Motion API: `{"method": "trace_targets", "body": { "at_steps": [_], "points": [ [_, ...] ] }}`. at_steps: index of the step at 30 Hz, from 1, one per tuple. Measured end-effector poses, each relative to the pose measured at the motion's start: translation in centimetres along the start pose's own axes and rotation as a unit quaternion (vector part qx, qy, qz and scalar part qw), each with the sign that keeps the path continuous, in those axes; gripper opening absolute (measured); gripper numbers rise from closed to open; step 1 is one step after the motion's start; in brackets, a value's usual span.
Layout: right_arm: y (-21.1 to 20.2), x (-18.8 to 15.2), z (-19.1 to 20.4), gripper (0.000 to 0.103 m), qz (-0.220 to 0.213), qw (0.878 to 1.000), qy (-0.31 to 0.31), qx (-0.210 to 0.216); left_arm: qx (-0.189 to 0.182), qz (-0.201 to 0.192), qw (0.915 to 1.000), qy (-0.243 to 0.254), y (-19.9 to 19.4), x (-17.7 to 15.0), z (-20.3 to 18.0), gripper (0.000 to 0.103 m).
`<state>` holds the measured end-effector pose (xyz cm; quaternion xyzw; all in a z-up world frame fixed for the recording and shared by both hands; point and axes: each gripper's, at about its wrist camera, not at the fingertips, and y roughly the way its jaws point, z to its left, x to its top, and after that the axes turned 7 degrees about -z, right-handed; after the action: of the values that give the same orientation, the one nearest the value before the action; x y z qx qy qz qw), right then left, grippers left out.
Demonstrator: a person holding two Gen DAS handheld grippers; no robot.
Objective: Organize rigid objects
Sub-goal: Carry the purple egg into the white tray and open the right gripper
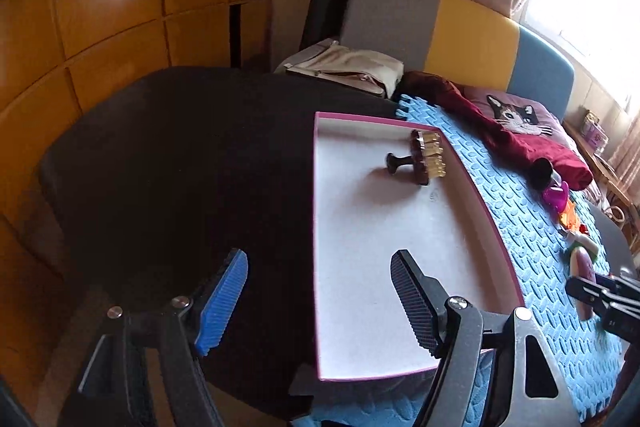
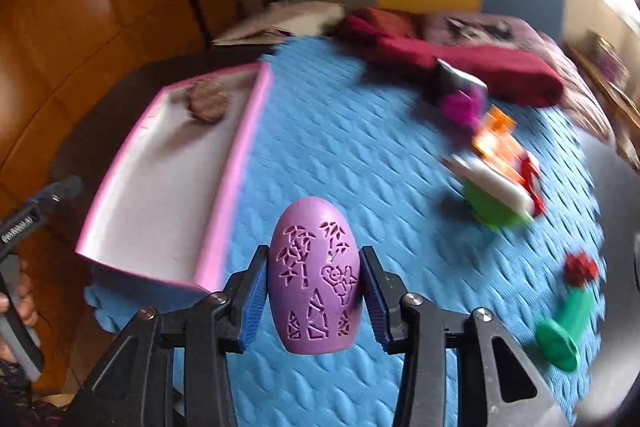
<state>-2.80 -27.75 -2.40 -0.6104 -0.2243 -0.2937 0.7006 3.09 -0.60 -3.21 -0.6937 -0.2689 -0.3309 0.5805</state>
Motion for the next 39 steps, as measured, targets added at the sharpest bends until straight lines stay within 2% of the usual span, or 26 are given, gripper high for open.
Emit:
{"method": "trace_targets", "body": {
  "at_steps": [4,9,13,17,20,24,30,39],
  "points": [
    [2.4,2.8,4.3,0.044,-0.005,0.999,-0.031,0.040,0.013,-0.001,0.9998,-0.012,0.0,-0.2,1.5,0.076],
    [6.3,5.8,7.7,0.044,0.000,0.997,-0.053,0.053,0.016,0.005,0.9996,-0.023,0.2,-0.3,2.5,0.076],
    [9.9,7.1,9.1,0.044,0.017,0.997,-0.071,0.033,0.015,0.008,0.9995,-0.027,0.5,-0.3,2.9,0.076],
    [13.7,7.0,8.5,0.044,0.043,0.996,-0.078,-0.003,0.014,0.015,0.9994,-0.028,0.9,-0.4,2.9,0.076],
    [15.1,6.5,8.1,0.044,0.045,0.996,-0.081,-0.019,0.015,0.019,0.9995,-0.021,1.2,-0.6,2.6,0.077],
    [14.9,6.0,7.9,0.043,0.035,0.995,-0.087,-0.020,0.014,0.019,0.9996,-0.015,1.3,-0.5,2.3,0.077],
    [12.4,6.1,7.5,0.046,-0.001,0.998,-0.061,-0.004,0.014,0.015,0.9997,-0.010,1.0,-0.4,2.0,0.078],
    [9.8,5.6,6.7,0.047,-0.021,0.999,-0.026,0.000,0.009,0.008,0.9999,0.005,0.2,-0.4,1.0,0.079]
  ]
}}
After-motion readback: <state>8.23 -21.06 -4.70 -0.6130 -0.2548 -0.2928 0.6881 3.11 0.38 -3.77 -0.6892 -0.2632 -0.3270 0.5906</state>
